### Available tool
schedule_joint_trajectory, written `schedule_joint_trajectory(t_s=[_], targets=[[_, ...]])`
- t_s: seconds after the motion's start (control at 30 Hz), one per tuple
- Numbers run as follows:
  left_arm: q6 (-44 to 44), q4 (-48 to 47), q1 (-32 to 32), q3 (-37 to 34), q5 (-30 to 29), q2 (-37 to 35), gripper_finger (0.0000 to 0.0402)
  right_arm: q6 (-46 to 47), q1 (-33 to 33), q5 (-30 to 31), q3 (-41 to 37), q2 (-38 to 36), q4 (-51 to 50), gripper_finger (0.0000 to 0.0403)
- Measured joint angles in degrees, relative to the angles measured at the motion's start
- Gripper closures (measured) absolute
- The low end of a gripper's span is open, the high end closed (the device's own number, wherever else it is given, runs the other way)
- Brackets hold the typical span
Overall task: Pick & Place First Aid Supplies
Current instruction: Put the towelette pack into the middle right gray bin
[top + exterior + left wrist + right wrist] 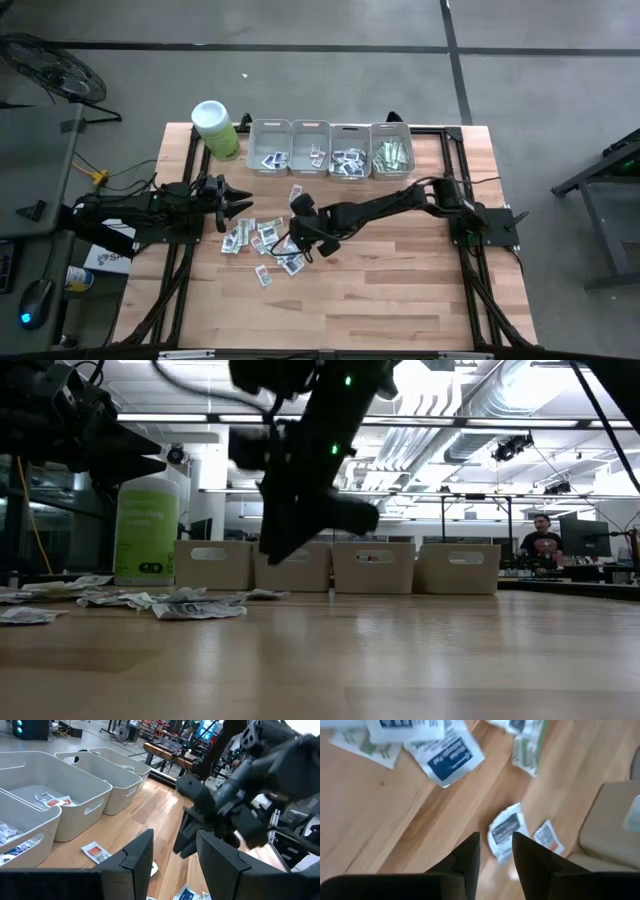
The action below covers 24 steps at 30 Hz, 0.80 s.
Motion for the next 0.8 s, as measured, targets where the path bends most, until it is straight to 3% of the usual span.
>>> schedule_joint_trajectory(t_s=[0.5, 0.8], targets=[[0.00, 0.00, -0.01, -0.01, -0.01, 0.00, 0.0252, 4.82, 0.15, 7.43, 0.02, 4.77, 5.10, 0.0208], [0.02, 0.00, 0.00, 0.00, 0.00, -0.02, 0.0252, 5.51, 0.33, 8.65, 0.11, 7.04, 6.76, 0.0198]])
